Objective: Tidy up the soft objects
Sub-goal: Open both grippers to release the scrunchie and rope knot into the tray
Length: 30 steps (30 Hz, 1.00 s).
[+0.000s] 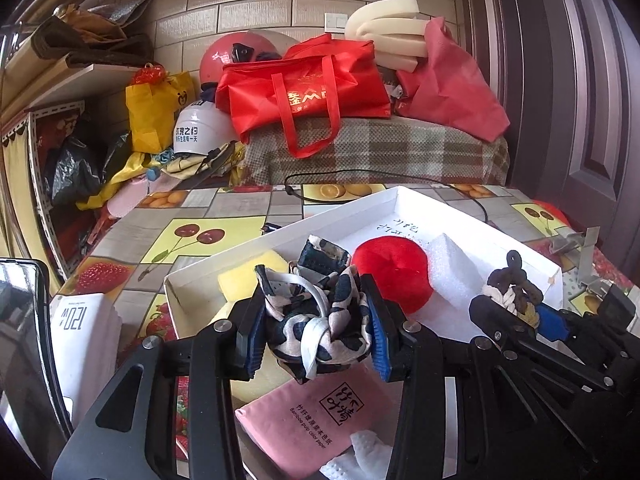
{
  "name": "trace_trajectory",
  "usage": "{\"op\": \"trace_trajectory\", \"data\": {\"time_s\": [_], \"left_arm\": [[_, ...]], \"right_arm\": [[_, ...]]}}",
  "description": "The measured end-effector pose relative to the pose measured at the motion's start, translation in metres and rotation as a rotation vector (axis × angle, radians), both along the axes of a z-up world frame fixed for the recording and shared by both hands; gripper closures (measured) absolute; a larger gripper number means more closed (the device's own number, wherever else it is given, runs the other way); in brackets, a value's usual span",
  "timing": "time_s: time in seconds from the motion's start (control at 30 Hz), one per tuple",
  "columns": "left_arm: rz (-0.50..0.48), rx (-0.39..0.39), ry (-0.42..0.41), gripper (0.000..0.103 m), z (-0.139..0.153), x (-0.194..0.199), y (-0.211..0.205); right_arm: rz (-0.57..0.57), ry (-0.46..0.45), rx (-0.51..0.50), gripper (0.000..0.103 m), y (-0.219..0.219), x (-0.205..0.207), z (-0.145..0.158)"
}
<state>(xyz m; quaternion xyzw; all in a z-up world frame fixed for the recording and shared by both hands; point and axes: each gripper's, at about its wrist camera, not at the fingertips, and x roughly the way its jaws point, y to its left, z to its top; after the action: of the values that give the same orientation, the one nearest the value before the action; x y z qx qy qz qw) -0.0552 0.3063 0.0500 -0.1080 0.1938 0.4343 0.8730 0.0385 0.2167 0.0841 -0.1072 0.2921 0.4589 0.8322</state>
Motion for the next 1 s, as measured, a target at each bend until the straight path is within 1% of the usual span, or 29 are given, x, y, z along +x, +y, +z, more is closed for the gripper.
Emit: {"op": "trace_trajectory", "data": {"time_s": [0.07, 0.1, 0.17, 0.2, 0.23, 0.27, 0.3, 0.33, 0.4, 0.57, 0.67, 0.77, 0.87, 0.9, 0.93, 0.97, 1.0], "left_arm": [[0.009, 0.020, 0.004, 0.060, 0.001, 0.000, -0.003], [0.013, 0.028, 0.002, 0.056, 0.001, 0.000, -0.004], [0.040, 0.037, -0.004, 0.053, 0.002, -0.003, -0.004], [0.073, 0.038, -0.012, 0.049, 0.002, -0.007, -0.003], [0.117, 0.038, -0.022, 0.041, 0.003, -0.011, -0.001], [0.150, 0.034, -0.039, 0.037, 0.003, -0.016, 0.001], [0.168, 0.028, -0.054, 0.027, 0.003, -0.020, 0.003], [0.178, 0.021, -0.062, 0.021, 0.003, -0.023, 0.005], [0.183, 0.022, -0.064, 0.020, 0.003, -0.023, 0.005], [0.201, 0.054, -0.071, 0.020, 0.003, -0.025, -0.001], [0.208, 0.067, -0.084, 0.018, 0.004, -0.028, -0.004], [0.225, 0.079, -0.110, 0.011, 0.005, -0.033, -0.007], [0.234, 0.077, -0.132, 0.010, 0.005, -0.039, -0.009], [0.242, 0.071, -0.136, 0.010, 0.005, -0.041, -0.009], [0.246, 0.064, -0.142, 0.008, 0.004, -0.043, -0.009], [0.253, 0.057, -0.146, 0.006, 0.004, -0.045, -0.009], [0.260, 0.049, -0.151, 0.001, 0.004, -0.047, -0.009]], "right_arm": [[0.004, 0.003, -0.005, 0.065, 0.001, 0.001, 0.000], [0.001, 0.000, -0.005, 0.064, 0.001, 0.001, 0.000], [-0.003, -0.009, -0.004, 0.057, 0.001, 0.000, 0.001], [-0.010, -0.013, -0.004, 0.053, 0.000, -0.001, 0.001], [-0.023, -0.016, -0.006, 0.043, 0.000, 0.000, 0.001], [-0.040, -0.014, -0.008, 0.036, 0.000, 0.001, 0.001], [-0.056, -0.006, -0.008, 0.023, -0.001, 0.004, 0.000], [-0.065, 0.006, 0.000, 0.018, -0.003, 0.006, 0.000], [-0.075, 0.015, 0.011, 0.016, -0.006, 0.008, 0.000], [-0.097, -0.003, 0.016, 0.012, -0.008, 0.005, 0.001], [-0.106, -0.013, 0.028, 0.010, -0.011, 0.005, 0.003], [-0.117, -0.043, 0.054, 0.009, -0.016, 0.001, 0.006], [-0.120, -0.076, 0.088, 0.008, -0.022, -0.005, 0.010], [-0.122, -0.087, 0.094, 0.006, -0.023, -0.007, 0.012], [-0.128, -0.099, 0.099, 0.002, -0.024, -0.009, 0.013], [-0.130, -0.109, 0.109, 0.000, -0.027, -0.012, 0.014], [-0.132, -0.120, 0.117, 0.000, -0.029, -0.014, 0.015]]}}
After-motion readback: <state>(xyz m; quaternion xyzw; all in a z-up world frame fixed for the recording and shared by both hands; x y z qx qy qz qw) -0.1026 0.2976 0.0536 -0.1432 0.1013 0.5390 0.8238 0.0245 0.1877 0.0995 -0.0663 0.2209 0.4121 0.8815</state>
